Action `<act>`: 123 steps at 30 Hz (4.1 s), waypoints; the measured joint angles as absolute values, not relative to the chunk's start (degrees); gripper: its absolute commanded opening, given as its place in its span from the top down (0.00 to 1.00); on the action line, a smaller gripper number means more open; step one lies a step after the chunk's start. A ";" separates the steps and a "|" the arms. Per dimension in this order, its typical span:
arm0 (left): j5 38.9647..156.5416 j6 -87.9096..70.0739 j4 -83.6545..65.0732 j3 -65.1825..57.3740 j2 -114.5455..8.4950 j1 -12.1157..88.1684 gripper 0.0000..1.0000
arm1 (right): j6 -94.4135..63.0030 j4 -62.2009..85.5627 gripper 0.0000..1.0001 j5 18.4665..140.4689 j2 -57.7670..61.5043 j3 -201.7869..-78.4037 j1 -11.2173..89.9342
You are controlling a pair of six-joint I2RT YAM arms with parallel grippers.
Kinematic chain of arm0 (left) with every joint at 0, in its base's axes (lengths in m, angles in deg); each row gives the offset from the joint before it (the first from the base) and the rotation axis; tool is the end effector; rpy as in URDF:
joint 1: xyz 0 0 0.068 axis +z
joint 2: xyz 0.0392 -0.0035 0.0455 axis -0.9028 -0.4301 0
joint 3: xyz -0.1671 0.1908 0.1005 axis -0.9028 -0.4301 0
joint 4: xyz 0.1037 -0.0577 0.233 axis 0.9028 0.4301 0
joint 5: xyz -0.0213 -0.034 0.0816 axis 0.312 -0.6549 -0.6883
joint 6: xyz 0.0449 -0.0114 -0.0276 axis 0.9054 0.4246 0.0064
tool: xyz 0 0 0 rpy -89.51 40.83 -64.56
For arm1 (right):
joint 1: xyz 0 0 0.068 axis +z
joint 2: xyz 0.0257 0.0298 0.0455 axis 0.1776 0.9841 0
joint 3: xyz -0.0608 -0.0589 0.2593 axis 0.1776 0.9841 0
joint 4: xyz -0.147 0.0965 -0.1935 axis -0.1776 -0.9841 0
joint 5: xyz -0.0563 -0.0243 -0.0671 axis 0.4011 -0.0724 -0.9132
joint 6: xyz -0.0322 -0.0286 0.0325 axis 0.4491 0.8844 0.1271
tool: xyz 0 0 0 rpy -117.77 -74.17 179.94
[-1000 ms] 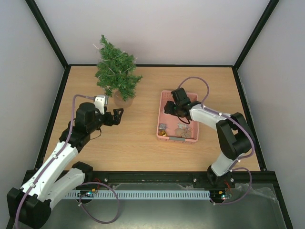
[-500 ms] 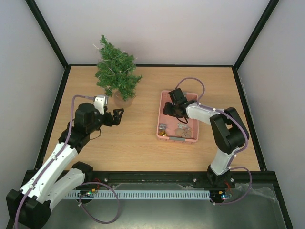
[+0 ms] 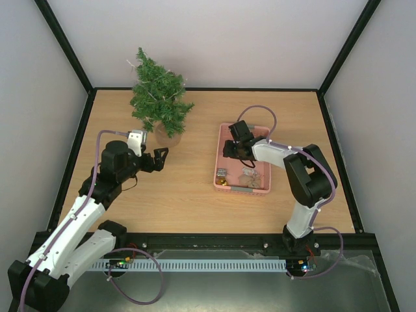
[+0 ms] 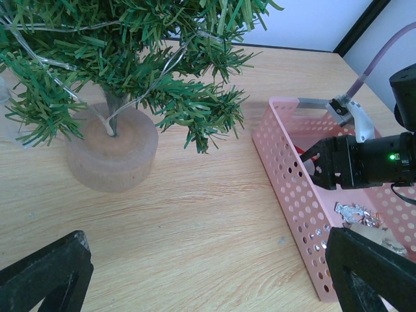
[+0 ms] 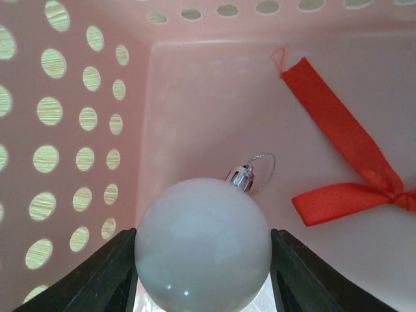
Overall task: Decorate the small christmas tree
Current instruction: Pick up the decoration item from the storage box, then hang the decoration item on the Christmas tree.
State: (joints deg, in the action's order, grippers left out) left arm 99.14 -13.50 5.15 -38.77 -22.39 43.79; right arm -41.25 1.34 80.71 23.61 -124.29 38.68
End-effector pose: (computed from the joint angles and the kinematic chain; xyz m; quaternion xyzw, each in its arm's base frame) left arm 0.1719 -0.0715 0.2902 0.0808 0.8127 -0.2466 0.5217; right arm 0.3165 0.1778 0.1594 0.0083 0.9483 0.2198 0.2289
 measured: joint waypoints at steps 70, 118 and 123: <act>132.32 -37.87 -24.07 -38.93 -23.57 41.72 0.64 | -32.24 4.42 0.55 108.58 -11.93 -130.20 53.78; 115.03 14.32 -22.85 -38.32 -26.61 35.66 0.98 | -35.30 13.97 0.58 115.35 -11.60 -126.02 53.87; 111.25 15.44 -21.14 -38.36 -26.24 35.66 0.98 | -33.60 13.82 0.58 115.25 -8.69 -126.33 53.87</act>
State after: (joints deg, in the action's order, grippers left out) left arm 111.25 15.44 -21.14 -38.36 -26.24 35.66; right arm -33.60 13.82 115.25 -8.69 -126.33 53.87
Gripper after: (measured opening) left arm 0.028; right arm 0.445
